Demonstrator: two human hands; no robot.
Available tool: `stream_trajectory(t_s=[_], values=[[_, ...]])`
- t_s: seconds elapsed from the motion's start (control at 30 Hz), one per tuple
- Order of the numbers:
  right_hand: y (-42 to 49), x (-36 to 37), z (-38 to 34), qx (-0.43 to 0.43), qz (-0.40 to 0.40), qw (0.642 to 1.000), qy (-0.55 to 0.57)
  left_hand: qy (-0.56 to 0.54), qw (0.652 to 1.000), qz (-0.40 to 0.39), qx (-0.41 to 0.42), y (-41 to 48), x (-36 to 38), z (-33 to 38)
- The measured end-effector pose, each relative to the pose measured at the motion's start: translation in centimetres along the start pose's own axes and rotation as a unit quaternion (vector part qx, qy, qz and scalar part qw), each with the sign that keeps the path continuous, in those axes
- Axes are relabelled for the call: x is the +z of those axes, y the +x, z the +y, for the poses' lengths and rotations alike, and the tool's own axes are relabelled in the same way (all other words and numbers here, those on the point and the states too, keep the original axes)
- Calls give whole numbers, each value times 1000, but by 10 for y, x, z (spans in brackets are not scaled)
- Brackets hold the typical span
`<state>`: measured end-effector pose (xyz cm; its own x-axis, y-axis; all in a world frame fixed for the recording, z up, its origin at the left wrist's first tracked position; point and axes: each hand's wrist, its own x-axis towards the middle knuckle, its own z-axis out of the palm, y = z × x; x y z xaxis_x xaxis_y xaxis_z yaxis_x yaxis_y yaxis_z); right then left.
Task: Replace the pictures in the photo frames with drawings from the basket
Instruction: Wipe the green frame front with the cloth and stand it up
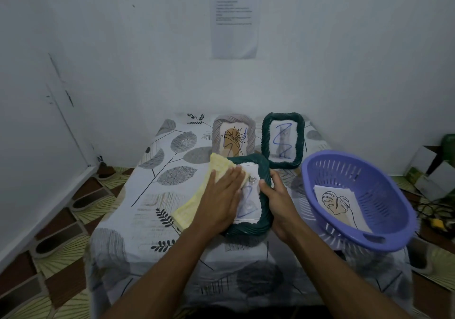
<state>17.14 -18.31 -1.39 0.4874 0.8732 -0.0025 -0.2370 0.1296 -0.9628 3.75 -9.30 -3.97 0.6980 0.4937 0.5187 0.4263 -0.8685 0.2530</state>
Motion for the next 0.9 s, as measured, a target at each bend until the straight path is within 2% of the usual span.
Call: stream_trajectory(t_s=[0.07,0.13,0.3,0.5,0.7,0.83,0.9], values=[[1,-4,-3,3,8,1000,12,-30,998,-24,47,-10,1,9],[2,-8,-3,7,16,1000,22,-14,997,-27,66,-21,4,10],[-6,-1,-1,3,-7,999,40,32,999,26,-9,-4,-6,-3],[-3,-5,-8,15,-11,998,67,-2,998,1,68,-3,-8,14],[-1,-4,-8,10,22,996,91,1,1000,17,11,-16,-7,3],[6,-2,-15,2,43,993,106,-28,995,-23,93,-26,-8,27],[6,-5,-18,5,50,992,117,-27,993,-39,107,-28,-8,29]])
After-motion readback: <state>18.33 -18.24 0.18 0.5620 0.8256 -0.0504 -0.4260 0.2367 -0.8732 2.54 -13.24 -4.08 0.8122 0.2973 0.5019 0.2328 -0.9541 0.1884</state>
